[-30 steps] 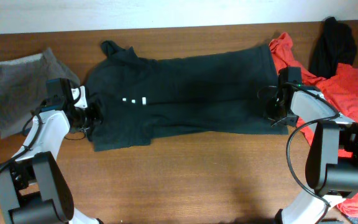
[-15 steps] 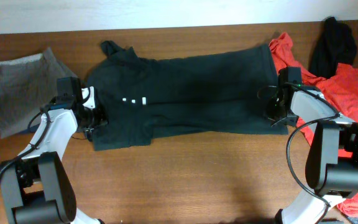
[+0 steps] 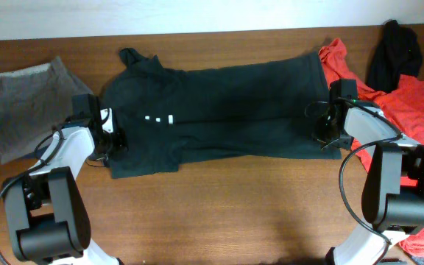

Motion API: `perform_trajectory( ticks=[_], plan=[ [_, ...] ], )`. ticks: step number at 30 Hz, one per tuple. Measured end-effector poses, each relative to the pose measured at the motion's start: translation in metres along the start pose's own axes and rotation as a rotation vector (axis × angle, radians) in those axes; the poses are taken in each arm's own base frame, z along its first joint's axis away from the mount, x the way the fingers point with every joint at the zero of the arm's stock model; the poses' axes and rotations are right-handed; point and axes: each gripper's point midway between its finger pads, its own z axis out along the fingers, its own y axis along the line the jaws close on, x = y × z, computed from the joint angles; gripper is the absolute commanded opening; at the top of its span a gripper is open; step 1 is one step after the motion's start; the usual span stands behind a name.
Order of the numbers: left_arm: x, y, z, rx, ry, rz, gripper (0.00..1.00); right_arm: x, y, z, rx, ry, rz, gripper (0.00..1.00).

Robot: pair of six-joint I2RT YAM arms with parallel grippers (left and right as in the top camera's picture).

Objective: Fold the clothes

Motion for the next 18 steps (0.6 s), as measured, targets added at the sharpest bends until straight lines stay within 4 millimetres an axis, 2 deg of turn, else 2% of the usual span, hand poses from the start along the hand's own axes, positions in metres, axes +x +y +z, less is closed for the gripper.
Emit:
perform_trajectory(
  ticks=[6,10,13,18],
  plan=[
    [-0.001,-0.005,-0.002,0.027,-0.003,0.001,0.0,0.0,0.0,0.0,0.0,0.0,0.0,0.15],
    [-0.009,-0.009,-0.016,0.04,-0.031,0.004,0.0,0.0,0.0,0.0,0.0,0.0,0.0,0.15],
    [-0.031,-0.016,-0.037,0.067,-0.119,0.016,0.0,0.0,0.0,0.0,0.0,0.0,0.0,0.15],
    [-0.087,-0.03,-0.079,0.125,-0.37,0.033,0.01,0.0,0.0,0.0,0.0,0.0,0.0,0.15]
  ],
)
